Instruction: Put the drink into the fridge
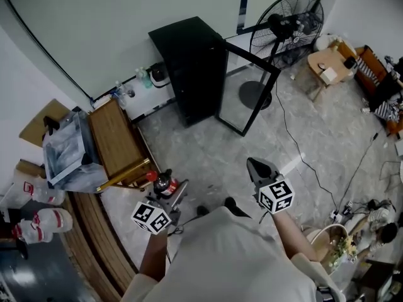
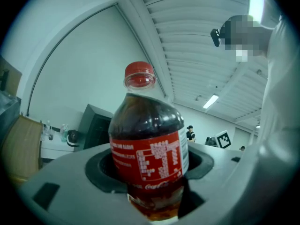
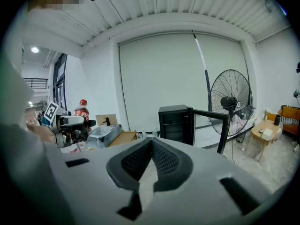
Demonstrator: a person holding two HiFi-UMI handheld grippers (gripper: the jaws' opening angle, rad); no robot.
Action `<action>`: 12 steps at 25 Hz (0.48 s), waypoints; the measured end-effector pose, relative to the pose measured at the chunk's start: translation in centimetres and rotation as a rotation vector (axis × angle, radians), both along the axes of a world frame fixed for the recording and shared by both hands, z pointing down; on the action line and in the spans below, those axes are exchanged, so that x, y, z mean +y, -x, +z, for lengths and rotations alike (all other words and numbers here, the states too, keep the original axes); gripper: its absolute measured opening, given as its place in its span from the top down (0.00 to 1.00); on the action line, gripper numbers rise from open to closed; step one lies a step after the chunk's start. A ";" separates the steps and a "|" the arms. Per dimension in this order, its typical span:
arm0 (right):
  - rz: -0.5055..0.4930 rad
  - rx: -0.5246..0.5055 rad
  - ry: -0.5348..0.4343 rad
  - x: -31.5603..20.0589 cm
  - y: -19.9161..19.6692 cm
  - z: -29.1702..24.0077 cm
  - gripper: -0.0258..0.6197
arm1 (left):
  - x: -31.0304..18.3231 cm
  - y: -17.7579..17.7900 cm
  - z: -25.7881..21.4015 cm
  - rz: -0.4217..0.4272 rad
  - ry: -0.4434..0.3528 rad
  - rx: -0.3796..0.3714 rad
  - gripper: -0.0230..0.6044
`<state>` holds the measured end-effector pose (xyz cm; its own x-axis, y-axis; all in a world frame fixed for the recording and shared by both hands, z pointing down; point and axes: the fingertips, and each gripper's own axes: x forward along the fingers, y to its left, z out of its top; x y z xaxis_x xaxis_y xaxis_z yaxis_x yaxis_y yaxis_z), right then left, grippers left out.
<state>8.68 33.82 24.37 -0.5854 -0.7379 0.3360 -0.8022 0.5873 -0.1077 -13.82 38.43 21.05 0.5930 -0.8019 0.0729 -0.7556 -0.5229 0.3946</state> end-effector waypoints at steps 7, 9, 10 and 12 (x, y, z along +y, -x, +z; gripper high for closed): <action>0.021 0.023 -0.009 0.8 1.4 0.0 0.97 | 0.5 1.1 0.6 0.046 -0.002 0.001 0.48; 0.028 0.023 -0.012 0.9 1.7 -0.1 0.97 | 0.5 1.3 0.3 0.052 0.006 -0.008 0.48; 0.032 0.022 -0.014 0.9 1.9 -0.1 0.97 | 0.5 1.5 0.3 0.055 0.006 -0.008 0.48; 0.041 0.018 -0.016 0.7 2.1 -0.1 0.97 | 0.4 1.8 0.4 0.062 0.000 -0.001 0.48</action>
<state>6.56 34.50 24.29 -0.5483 -0.7665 0.3344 -0.8274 0.5553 -0.0837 -15.59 38.87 21.48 0.6412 -0.7638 0.0736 -0.7223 -0.5684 0.3940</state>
